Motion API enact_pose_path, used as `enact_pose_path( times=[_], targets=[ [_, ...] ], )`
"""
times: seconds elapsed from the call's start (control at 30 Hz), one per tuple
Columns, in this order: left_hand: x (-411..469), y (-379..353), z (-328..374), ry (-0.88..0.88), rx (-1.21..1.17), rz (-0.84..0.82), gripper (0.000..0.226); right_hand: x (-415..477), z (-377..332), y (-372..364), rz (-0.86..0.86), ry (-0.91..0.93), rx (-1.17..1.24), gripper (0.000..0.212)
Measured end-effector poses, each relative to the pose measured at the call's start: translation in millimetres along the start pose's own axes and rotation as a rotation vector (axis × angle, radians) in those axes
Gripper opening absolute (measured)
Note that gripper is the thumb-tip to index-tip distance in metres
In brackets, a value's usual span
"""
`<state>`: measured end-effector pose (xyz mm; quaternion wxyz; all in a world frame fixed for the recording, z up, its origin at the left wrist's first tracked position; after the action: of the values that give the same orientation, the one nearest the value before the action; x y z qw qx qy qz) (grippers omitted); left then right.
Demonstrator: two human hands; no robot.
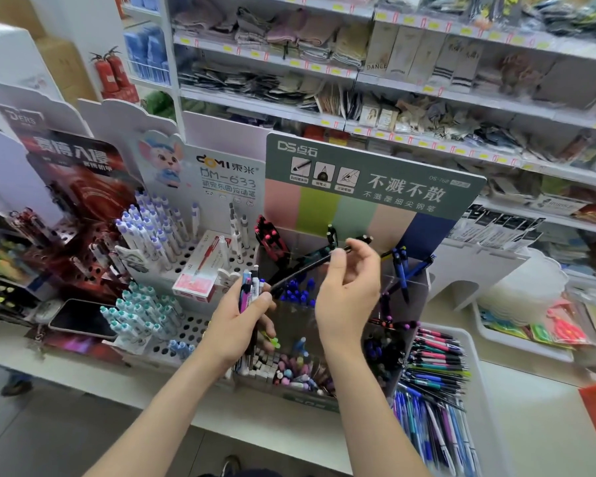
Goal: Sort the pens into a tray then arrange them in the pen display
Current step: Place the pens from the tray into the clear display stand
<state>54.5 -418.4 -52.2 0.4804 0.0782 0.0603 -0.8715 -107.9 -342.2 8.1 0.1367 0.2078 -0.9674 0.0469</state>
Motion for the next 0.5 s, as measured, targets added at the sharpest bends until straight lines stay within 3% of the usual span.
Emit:
enact_pose_path(
  times=[0.07, 0.23, 0.33, 0.4, 0.5],
  targets=[
    [-0.3, 4.3, -2.3, 0.012, -0.002, 0.021, 0.016, 0.7, -5.4, -3.7, 0.009, 0.141, -0.033, 0.017],
    [2.9, 10.8, -0.4, -0.008, 0.008, 0.018, 0.015, -12.4, 28.5, -38.7, -0.401, 0.411, -0.410, 0.016],
    [2.8, 11.3, 2.7, -0.032, 0.013, -0.001, 0.017, -21.0, 41.6, -45.8, -0.480, 0.527, -0.668, 0.006],
    [1.9, 11.7, 4.3, -0.039, 0.008, -0.003, 0.016, -23.4, 40.5, -41.6, -0.446, 0.511, -0.673, 0.009],
    [3.2, 12.2, 3.2, -0.033, 0.001, -0.019, 0.016, -27.7, 32.9, -31.6, -0.462, 0.323, -0.439, 0.017]
  ],
)
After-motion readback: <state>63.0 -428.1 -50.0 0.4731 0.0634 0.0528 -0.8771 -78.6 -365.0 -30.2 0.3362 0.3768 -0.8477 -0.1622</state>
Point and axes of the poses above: each hand's wrist, its own x-axis towards the middle knuckle, its own y-axis out of the back of the hand, z = x × y, the point moved 4 cm from there along x, towards the middle knuckle, and after that the axes turned 4 degrees about x, right-handed, at the moved point
